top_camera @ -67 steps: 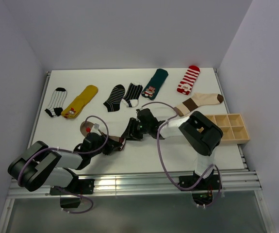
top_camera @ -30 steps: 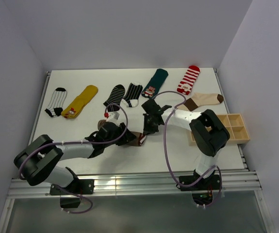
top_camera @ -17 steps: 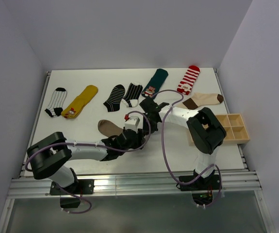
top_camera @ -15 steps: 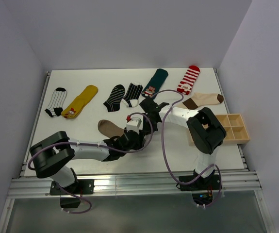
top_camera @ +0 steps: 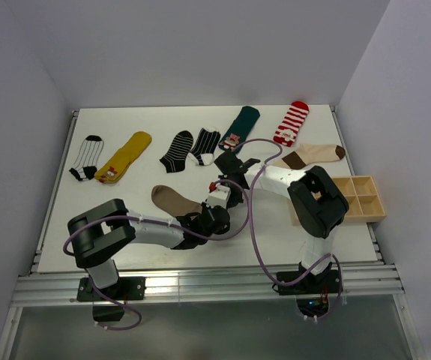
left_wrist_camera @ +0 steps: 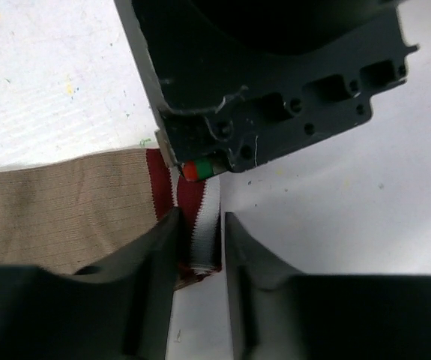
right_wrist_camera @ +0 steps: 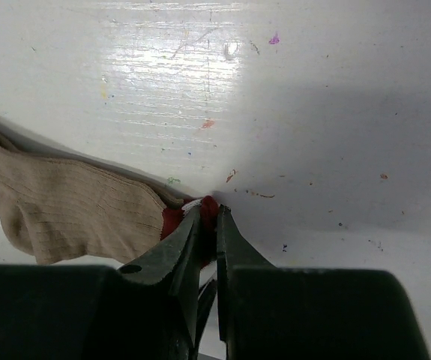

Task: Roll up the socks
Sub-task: Roll the sock at the center of the board.

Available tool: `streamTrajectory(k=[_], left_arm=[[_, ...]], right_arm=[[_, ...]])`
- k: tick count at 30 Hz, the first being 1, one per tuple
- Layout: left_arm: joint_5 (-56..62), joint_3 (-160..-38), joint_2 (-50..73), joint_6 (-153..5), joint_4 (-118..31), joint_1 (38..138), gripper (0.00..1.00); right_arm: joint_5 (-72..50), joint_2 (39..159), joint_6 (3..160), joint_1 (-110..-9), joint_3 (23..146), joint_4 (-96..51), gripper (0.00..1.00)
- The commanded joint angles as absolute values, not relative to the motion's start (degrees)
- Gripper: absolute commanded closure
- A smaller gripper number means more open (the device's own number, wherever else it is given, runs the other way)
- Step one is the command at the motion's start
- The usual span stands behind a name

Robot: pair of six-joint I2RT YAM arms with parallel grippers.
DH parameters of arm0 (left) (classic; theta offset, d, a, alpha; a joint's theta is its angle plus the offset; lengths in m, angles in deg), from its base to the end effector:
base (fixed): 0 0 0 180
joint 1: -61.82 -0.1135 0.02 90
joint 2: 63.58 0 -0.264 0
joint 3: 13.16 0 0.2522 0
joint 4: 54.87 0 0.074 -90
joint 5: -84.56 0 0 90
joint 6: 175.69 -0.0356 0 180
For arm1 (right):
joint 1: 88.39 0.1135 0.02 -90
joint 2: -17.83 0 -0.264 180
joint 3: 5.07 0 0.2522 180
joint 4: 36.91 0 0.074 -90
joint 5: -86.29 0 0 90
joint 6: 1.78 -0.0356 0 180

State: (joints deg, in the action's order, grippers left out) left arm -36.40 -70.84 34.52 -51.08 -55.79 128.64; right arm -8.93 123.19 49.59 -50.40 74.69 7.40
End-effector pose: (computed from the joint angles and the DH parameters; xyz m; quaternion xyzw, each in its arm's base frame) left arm 0.1467 -0.2960 0.1449 0.1324 0.8690 -0.1653 0.4471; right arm 0.2778 0.2210 0.1563 -0.0024 0.9837 0.1432 0.1089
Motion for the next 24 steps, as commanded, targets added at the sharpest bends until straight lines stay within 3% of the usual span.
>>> streamTrajectory(k=[1,5,6,9,11,17,24], left_arm=[[-38.57,-73.50,35.99,-51.94,-53.86,129.84,0.69],[-38.49,-72.98,35.74,-48.35,-50.70,130.02,0.89],[-38.66,-72.54,35.56,-47.38,-49.82,130.02,1.00],[-39.01,-70.44,33.37,-43.69,-48.23,130.02,1.00],[-38.40,-69.20,30.99,-40.96,-48.14,129.93,1.00],[-31.64,-63.49,24.84,-34.81,-50.86,127.47,1.00],[-18.99,-51.48,17.03,-26.73,-61.22,118.69,1.00]], right_arm=[[-8.11,125.06,50.34,-49.72,75.40,8.49,1.00],[-8.99,124.36,49.90,-49.72,74.18,6.31,1.00],[-9.42,123.83,49.64,-49.72,73.47,4.99,1.00],[-12.67,120.32,47.88,-49.90,69.61,-1.93,0.89],[-13.91,117.33,46.31,-49.99,66.89,-5.20,0.75],[-14.87,107.67,40.86,-52.00,56.45,-19.26,0.53],[-19.17,101.94,40.23,-53.24,49.65,-30.34,0.49]])
